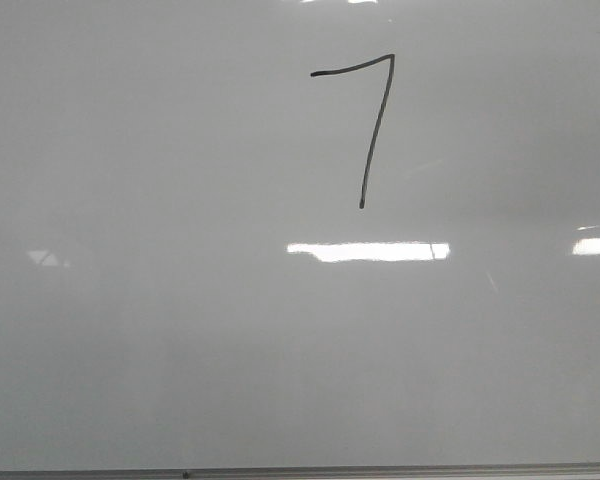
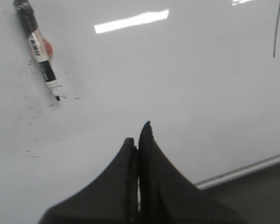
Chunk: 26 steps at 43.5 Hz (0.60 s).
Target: Write number 7 on whiteboard
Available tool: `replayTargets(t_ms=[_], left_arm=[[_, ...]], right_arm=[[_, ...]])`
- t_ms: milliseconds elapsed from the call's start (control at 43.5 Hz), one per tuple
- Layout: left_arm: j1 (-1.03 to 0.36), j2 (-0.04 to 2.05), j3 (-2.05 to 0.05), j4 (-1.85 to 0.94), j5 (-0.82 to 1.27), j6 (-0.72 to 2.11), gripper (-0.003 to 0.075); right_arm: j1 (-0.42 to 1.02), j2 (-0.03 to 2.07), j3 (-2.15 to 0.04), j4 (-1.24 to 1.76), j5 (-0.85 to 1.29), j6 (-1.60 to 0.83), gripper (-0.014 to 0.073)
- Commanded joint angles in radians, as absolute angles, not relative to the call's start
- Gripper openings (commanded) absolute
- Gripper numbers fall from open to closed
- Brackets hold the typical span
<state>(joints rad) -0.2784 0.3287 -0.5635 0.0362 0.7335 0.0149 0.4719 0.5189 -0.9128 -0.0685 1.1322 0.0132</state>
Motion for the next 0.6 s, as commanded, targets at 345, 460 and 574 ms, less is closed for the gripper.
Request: replayTargets(t_ms=[345, 460, 574], left_arm=[[-0.086, 0.022, -0.119, 0.000, 0.198, 0.014, -0.0020], [-0.081, -0.024, -0.042, 0.000, 0.097, 0.014, -0.0020], [-0.081, -0.022, 0.022, 0.000, -0.034, 0.014, -0.0020]], right_arm=[[0.465, 0.525, -0.936, -0.082, 1.073, 0.014, -0.0118], [0.465, 0.525, -0.936, -0.082, 1.073, 0.014, -0.0118], [0.465, 0.525, -0.936, -0.082, 1.073, 0.014, -0.0118]])
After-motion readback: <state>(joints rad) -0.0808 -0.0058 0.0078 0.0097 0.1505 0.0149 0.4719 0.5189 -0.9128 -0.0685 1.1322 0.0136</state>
